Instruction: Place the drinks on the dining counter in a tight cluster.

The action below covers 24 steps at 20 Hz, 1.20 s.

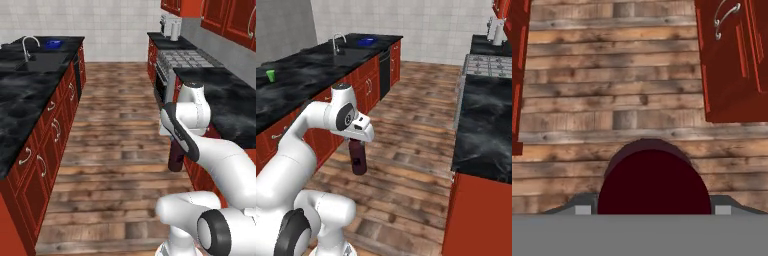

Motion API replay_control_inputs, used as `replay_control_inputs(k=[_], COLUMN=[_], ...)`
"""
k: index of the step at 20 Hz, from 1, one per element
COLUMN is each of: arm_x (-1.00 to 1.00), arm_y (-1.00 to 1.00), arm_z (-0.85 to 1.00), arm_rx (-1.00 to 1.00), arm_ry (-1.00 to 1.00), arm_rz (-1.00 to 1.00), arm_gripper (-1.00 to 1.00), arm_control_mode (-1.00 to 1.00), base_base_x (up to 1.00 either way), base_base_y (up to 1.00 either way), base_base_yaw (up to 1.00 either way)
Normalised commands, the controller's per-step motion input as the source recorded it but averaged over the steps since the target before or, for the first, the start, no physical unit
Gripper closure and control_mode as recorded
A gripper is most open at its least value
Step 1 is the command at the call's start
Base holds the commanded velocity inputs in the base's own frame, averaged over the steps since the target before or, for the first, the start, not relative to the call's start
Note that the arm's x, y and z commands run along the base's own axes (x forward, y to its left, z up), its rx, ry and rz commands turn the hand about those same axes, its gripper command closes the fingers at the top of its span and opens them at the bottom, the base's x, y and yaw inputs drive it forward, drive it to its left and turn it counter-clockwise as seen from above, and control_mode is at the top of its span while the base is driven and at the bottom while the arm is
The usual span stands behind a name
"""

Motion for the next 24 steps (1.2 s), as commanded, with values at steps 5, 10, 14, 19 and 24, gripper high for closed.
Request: replay_control_inputs(k=[5, 10, 14, 19, 24], arm_x=[0.00, 0.00, 0.00, 0.00, 0.00], arm_y=[0.00, 0.00, 0.00, 0.00, 0.00], arm_z=[0.00, 0.00, 0.00, 0.00, 0.00], arm_rx=[0.00, 0.00, 0.00, 0.00, 0.00], arm_ry=[0.00, 0.00, 0.00, 0.00, 0.00], arm_rz=[0.00, 0.00, 0.00, 0.00, 0.00], arm_gripper=[1.00, 1.00, 1.00, 1.00, 1.00], arm_control_mode=[1.00, 1.00, 1.00, 1.00, 1.00], base_base_x=[0.76, 0.80, 0.88, 0.90, 0.93], base_base_y=[0.62, 0.57, 0.47, 0.42, 0.27], base_base_yaw=[0.00, 0.00, 0.00, 0.00, 0.03])
